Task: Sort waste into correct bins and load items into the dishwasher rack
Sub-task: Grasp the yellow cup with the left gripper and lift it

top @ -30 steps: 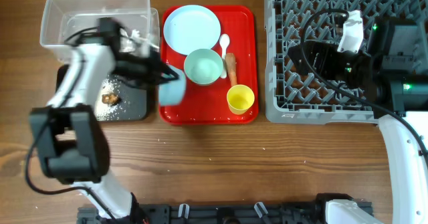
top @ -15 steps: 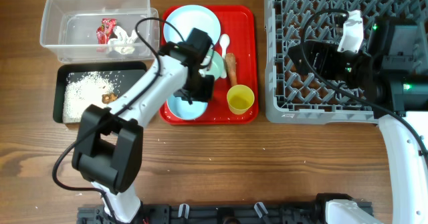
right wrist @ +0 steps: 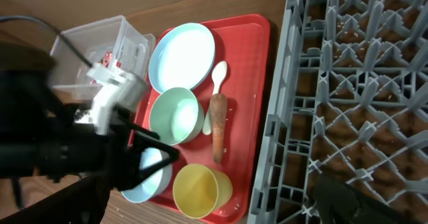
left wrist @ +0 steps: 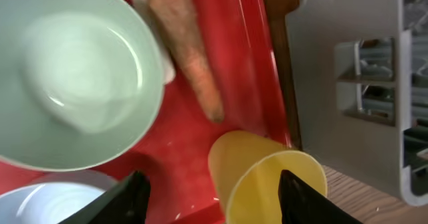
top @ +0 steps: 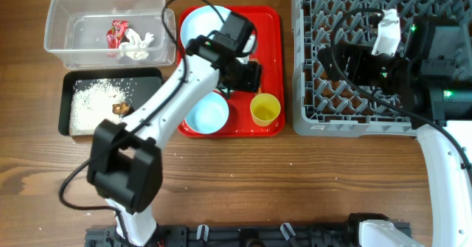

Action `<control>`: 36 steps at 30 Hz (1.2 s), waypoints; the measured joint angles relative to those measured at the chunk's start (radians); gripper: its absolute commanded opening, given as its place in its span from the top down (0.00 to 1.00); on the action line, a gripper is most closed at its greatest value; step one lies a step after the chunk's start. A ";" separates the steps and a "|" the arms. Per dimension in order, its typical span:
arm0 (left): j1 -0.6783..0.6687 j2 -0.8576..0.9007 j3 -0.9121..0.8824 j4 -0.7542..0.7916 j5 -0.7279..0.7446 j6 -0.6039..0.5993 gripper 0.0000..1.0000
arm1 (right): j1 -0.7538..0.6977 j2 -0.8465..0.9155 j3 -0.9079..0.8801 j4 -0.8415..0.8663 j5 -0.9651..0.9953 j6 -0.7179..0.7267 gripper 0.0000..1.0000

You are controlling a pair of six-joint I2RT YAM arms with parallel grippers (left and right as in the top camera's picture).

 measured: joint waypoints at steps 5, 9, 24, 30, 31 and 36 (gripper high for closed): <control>-0.020 0.104 0.000 -0.015 0.008 -0.007 0.58 | 0.000 0.000 0.000 0.000 0.000 -0.025 0.00; -0.024 0.126 0.000 -0.027 0.007 -0.009 0.91 | 0.000 0.000 0.000 0.000 0.000 -0.028 0.00; 0.084 0.098 0.007 -0.035 0.354 -0.033 0.96 | 0.000 0.049 0.000 0.006 -0.062 -0.028 0.00; 0.314 0.039 0.027 0.033 0.808 -0.038 0.96 | 0.008 0.228 -0.001 0.198 -0.437 -0.055 0.01; 0.338 0.039 0.027 0.049 0.906 -0.040 0.96 | 0.013 0.246 -0.001 0.224 -0.483 -0.058 0.01; 0.356 0.037 0.028 0.131 1.126 -0.040 0.96 | 0.083 0.317 -0.006 0.439 -0.667 -0.013 0.05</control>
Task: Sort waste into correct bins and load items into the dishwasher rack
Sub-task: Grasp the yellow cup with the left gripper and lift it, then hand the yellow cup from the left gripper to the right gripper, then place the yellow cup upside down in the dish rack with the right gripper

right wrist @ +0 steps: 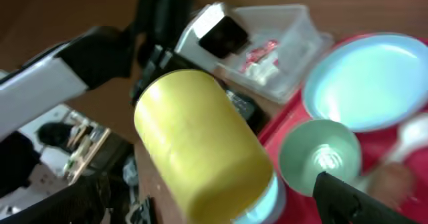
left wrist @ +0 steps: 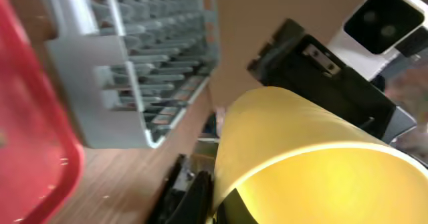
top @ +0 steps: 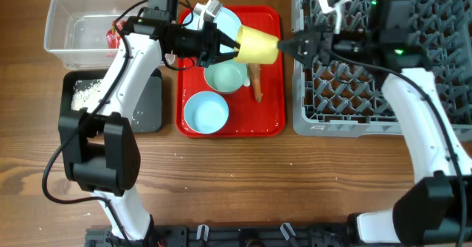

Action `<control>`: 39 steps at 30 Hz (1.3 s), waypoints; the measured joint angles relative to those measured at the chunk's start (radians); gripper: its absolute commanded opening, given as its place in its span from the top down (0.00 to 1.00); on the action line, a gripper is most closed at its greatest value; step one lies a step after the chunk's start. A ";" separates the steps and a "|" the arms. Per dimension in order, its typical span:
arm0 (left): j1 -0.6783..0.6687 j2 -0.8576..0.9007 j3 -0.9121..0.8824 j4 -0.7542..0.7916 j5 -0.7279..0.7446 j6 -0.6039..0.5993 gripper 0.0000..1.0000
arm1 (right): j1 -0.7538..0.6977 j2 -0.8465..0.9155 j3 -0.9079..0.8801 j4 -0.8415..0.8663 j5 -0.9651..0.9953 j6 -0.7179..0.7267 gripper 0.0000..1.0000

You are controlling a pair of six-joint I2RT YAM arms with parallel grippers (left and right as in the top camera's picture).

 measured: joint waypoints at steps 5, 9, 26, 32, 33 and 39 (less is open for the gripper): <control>0.000 0.000 0.000 0.024 0.082 0.000 0.96 | 0.080 0.008 0.000 0.064 -0.025 0.033 0.07; 0.000 0.000 0.000 0.026 0.117 -0.007 0.96 | 0.116 0.011 0.000 0.106 -0.014 0.047 0.17; 0.006 0.000 0.000 0.030 0.135 -0.024 0.61 | 0.126 0.014 0.000 0.162 -0.008 0.084 0.51; 0.006 0.000 0.000 0.028 0.028 -0.026 0.52 | 0.019 0.005 0.001 0.042 0.110 0.133 0.51; 0.006 0.000 0.000 0.027 0.002 -0.026 0.51 | -0.006 -0.005 0.001 0.000 0.154 0.138 0.51; 0.006 0.000 0.000 0.026 -0.298 -0.026 0.49 | -0.062 -0.145 0.048 -0.333 0.540 0.146 0.51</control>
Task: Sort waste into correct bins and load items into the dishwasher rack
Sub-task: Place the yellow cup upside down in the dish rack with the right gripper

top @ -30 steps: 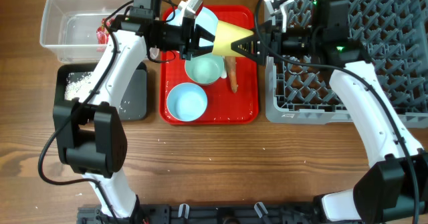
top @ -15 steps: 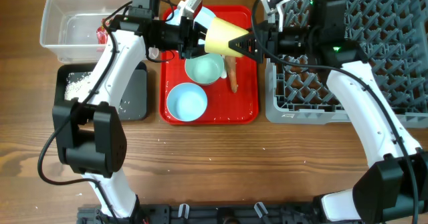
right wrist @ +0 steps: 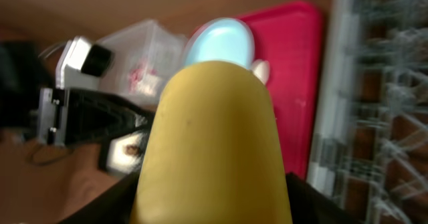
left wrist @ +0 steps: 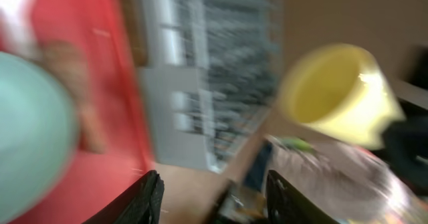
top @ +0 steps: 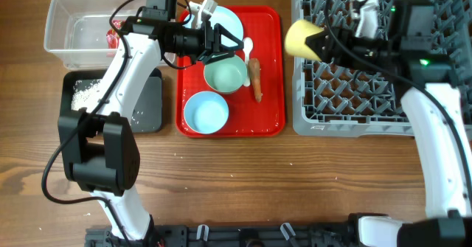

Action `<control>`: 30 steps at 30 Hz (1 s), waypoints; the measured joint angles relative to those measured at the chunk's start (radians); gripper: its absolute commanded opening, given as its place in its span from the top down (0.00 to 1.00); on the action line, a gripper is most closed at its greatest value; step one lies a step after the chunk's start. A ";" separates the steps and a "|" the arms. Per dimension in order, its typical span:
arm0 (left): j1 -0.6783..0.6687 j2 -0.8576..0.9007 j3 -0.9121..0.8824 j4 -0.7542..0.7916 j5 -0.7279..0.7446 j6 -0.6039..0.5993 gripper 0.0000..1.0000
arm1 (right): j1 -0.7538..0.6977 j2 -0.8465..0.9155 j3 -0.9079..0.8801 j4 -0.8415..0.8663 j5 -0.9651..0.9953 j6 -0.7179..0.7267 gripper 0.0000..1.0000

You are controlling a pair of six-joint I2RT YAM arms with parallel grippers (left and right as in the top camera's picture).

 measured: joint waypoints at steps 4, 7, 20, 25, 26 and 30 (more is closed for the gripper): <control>-0.004 0.000 0.000 -0.023 -0.218 0.000 0.48 | 0.024 -0.013 0.132 -0.251 0.230 -0.014 0.51; -0.024 0.000 0.000 -0.060 -0.388 0.000 0.48 | 0.047 -0.011 0.162 -0.405 0.358 -0.023 0.51; -0.109 0.000 0.000 -0.154 -0.777 0.000 0.48 | 0.103 0.274 0.163 -0.576 0.497 -0.029 0.37; -0.109 0.000 0.000 -0.159 -0.791 0.000 0.47 | 0.121 0.338 0.163 -0.570 0.537 -0.019 0.23; -0.109 0.000 0.000 -0.161 -0.792 0.000 0.47 | 0.121 0.340 0.163 -0.564 0.541 -0.017 0.21; -0.109 0.000 0.000 -0.162 -0.792 0.000 0.46 | 0.121 0.340 0.164 -0.562 0.547 -0.010 0.18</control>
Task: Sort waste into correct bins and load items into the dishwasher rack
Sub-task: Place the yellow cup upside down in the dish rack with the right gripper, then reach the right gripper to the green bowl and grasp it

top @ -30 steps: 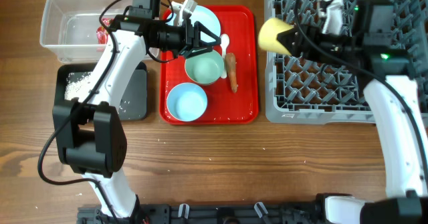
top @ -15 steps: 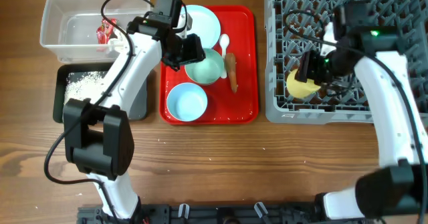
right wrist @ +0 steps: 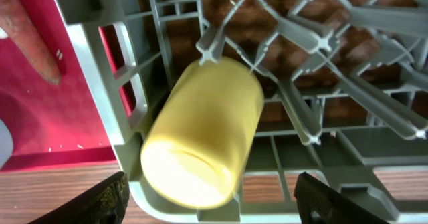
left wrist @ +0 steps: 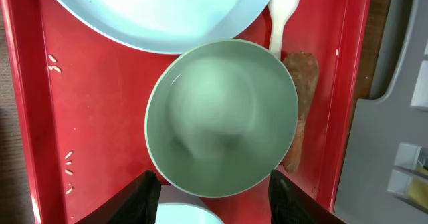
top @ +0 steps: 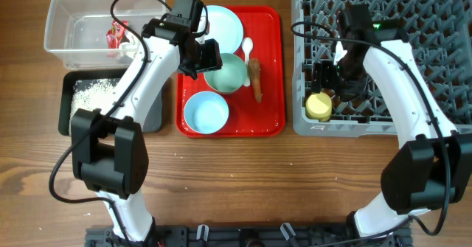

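Observation:
The yellow cup (top: pixel 319 105) lies tilted on its side in the front-left corner of the grey dishwasher rack (top: pixel 383 122). In the right wrist view the cup (right wrist: pixel 200 130) rests against the rack's prongs. My right gripper (right wrist: pixel 210 207) hangs open just above it, holding nothing. My left gripper (left wrist: pixel 214 204) is open over the green bowl (left wrist: pixel 222 117) on the red tray (left wrist: pixel 27 117). A brown carrot-like scrap (top: pixel 255 79) and a white spoon (top: pixel 246 49) lie beside the bowl.
A light blue plate (top: pixel 221 24) and a light blue bowl (top: pixel 206 112) also sit on the tray. A clear bin (top: pixel 88 26) with red and white wrappers stands at the far left. A black tray (top: pixel 96 96) with rice lies in front of it.
My right gripper held the yellow cup at the rack's left edge; now it is open and the cup lies in the rack's front-left corner. My left gripper has turned down over the green bowl.
The yellow cup first stood at the tray's front right with my left gripper open by it. Then my left gripper held it up towards my right gripper. After that my right gripper had it at the rack. Now it lies in the rack.

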Action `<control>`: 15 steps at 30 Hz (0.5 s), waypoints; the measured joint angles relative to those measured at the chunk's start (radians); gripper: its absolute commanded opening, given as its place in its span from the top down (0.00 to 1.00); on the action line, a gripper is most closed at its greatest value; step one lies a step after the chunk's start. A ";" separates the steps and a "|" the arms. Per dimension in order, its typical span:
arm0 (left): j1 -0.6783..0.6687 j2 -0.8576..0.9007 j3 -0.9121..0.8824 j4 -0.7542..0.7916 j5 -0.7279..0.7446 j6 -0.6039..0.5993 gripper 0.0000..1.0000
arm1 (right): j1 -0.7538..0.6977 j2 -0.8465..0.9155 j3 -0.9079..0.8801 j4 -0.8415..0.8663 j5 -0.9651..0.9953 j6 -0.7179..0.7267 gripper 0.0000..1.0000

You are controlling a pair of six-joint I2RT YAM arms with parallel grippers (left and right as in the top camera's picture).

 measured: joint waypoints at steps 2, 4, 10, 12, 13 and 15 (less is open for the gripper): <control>0.000 0.000 0.000 0.000 0.000 0.000 0.45 | 0.000 0.003 0.039 -0.035 0.003 0.000 0.19; 0.000 0.000 0.000 0.000 0.000 0.000 0.43 | 0.000 0.004 0.101 -0.053 0.003 -0.004 0.20; 0.003 -0.005 0.000 0.000 0.000 0.000 0.41 | 0.030 0.003 0.344 -0.014 -0.026 -0.008 0.23; 0.013 -0.024 0.000 -0.001 0.000 0.000 0.41 | 0.070 0.004 0.353 0.020 -0.049 -0.007 0.23; 0.024 -0.044 0.000 -0.004 0.000 0.000 0.41 | 0.100 0.005 0.353 0.039 -0.060 -0.003 0.25; 0.051 -0.101 0.000 -0.013 0.000 -0.001 0.41 | 0.160 0.014 0.353 0.079 -0.069 0.012 0.27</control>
